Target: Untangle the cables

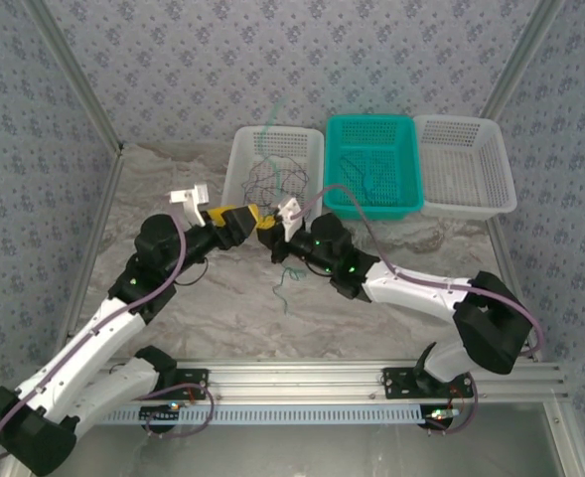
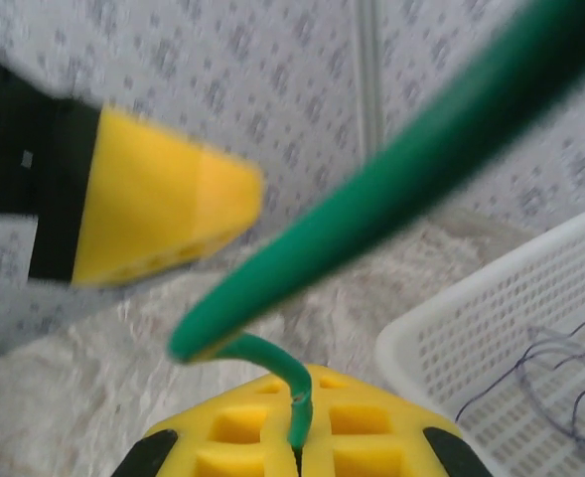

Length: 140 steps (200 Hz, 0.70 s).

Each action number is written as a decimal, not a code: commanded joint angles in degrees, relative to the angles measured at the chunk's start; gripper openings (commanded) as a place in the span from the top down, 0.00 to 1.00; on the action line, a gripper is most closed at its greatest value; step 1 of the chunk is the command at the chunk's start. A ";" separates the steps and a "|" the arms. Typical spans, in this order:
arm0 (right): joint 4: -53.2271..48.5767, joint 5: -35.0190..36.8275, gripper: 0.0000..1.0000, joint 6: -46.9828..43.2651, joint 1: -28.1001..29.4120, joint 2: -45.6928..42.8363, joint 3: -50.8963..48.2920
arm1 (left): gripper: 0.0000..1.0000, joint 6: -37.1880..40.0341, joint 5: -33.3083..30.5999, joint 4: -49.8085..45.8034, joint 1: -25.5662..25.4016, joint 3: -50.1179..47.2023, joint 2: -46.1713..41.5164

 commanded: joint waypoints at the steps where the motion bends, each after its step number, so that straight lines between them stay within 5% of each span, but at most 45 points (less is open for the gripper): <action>1: 5.26 2.24 1.00 3.54 -2.10 -3.42 1.06 | 0.07 6.34 4.90 4.60 -1.17 -1.98 -2.68; 48: -1.66 2.53 1.00 8.29 -3.98 -8.39 4.84 | 0.04 15.62 6.23 2.90 -8.58 -2.80 0.99; 82: -5.30 -0.36 1.00 10.73 -4.06 -10.07 6.51 | 0.03 25.34 13.08 2.13 -13.51 0.14 9.26; 114: -7.19 -1.26 1.00 11.41 -3.98 -12.01 6.39 | 0.02 31.21 10.78 0.51 -17.32 3.76 16.23; 140: -7.97 1.46 1.00 11.67 -4.14 -13.84 5.71 | 0.25 30.16 10.48 2.43 -17.62 4.77 20.43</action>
